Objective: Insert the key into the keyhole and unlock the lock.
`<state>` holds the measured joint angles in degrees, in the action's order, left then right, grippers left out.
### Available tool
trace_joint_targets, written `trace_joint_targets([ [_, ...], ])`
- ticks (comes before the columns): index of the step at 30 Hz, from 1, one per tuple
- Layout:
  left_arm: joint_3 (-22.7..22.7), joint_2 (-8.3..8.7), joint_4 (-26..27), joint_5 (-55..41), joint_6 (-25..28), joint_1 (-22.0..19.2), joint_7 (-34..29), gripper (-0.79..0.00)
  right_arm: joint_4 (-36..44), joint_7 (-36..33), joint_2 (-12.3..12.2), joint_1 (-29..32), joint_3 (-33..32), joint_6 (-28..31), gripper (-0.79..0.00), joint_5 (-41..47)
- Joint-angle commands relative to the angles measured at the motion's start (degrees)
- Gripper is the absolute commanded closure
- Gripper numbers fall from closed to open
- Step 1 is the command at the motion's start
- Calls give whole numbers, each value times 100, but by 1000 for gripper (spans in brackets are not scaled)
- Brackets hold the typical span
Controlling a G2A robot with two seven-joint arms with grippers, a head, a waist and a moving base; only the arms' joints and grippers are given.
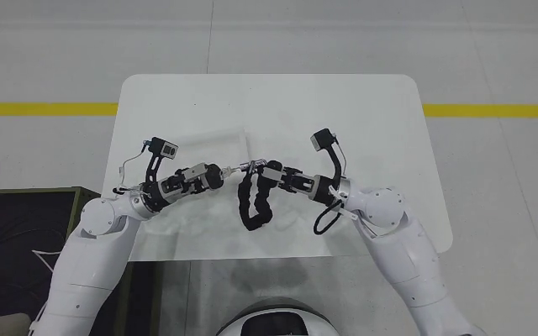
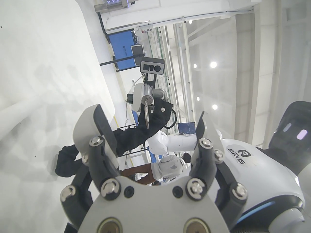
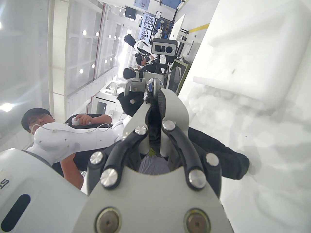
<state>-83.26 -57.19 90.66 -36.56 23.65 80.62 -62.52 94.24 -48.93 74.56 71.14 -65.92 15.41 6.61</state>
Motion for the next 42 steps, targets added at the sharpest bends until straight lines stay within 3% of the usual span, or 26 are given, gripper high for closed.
trace_joint_targets([
  [1, 20, -8, 0, 52, 2, -15, -33, 0, -28, 1, 3, -22, 27, -65, 0, 13],
  [26, 50, -45, 16, 528, -67, -57, 70, 0, -8, 64, -3, 36, 103, -350, 0, -41],
  [31, -74, -55, 524, 1606, 1094, 161, 550, 0, 237, 165, -33, 199, 15, -393, 0, -91],
  [42, -261, -163, 662, 3772, 3435, 309, 2111, 0, 379, 178, -78, 244, -79, -441, 0, -33],
])
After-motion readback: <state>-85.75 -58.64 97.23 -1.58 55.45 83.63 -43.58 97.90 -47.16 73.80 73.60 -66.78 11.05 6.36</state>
